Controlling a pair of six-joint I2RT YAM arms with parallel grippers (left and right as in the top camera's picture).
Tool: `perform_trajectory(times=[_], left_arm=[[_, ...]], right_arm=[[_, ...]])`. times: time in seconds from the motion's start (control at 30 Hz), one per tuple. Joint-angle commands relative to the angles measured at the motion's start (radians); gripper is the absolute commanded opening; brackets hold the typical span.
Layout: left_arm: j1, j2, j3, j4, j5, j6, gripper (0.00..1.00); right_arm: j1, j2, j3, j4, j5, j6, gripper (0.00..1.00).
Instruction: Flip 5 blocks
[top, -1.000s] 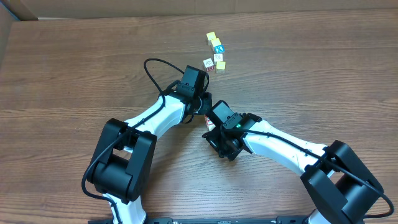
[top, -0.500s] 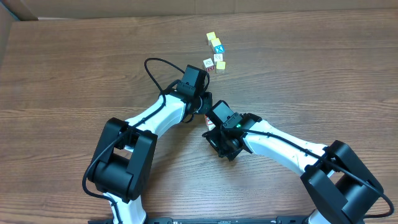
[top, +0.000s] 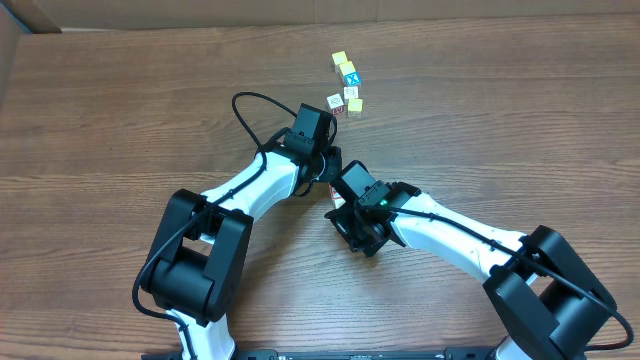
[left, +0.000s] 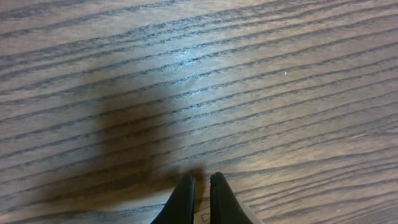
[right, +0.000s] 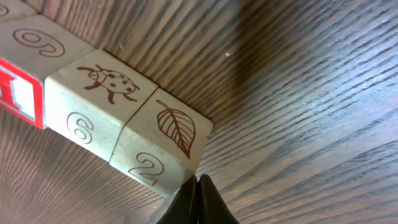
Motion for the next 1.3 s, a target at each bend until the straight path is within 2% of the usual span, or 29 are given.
perform_trajectory(times=[0.0, 0.13, 0.3, 0.73, 0.83, 1.03, 1.2, 1.27], left_arm=[[-0.002, 0.016, 0.022, 0.01, 0.0, 0.018, 0.04], [-0.002, 0.016, 0.022, 0.012, 0.0, 0.018, 0.05], [0.005, 0.016, 0.022, 0.022, -0.002, 0.019, 0.12], [0.024, 0.016, 0.027, 0.051, -0.027, 0.019, 0.18], [0.037, 0.015, 0.051, 0.031, -0.026, 0.018, 0.13], [0.085, -0.007, 0.188, -0.125, -0.016, 0.018, 0.04], [0.133, -0.013, 0.383, -0.401, -0.022, -0.05, 0.04], [0.158, -0.013, 0.487, -0.565, -0.011, -0.066, 0.04]], right_arm=[[0.01, 0.001, 0.011, 0.009, 0.018, 0.011, 0.04], [0.01, 0.001, 0.011, 0.008, 0.017, 0.011, 0.04], [0.01, 0.001, 0.011, -0.002, 0.016, 0.011, 0.04], [0.009, 0.001, 0.012, -0.06, -0.049, 0.01, 0.04], [0.003, -0.011, 0.013, -0.102, -0.046, -0.004, 0.04], [-0.024, -0.091, 0.028, -0.158, 0.016, -0.208, 0.04], [-0.049, -0.168, 0.066, -0.222, 0.062, -0.52, 0.04], [-0.068, -0.196, 0.095, -0.261, 0.063, -0.654, 0.04]])
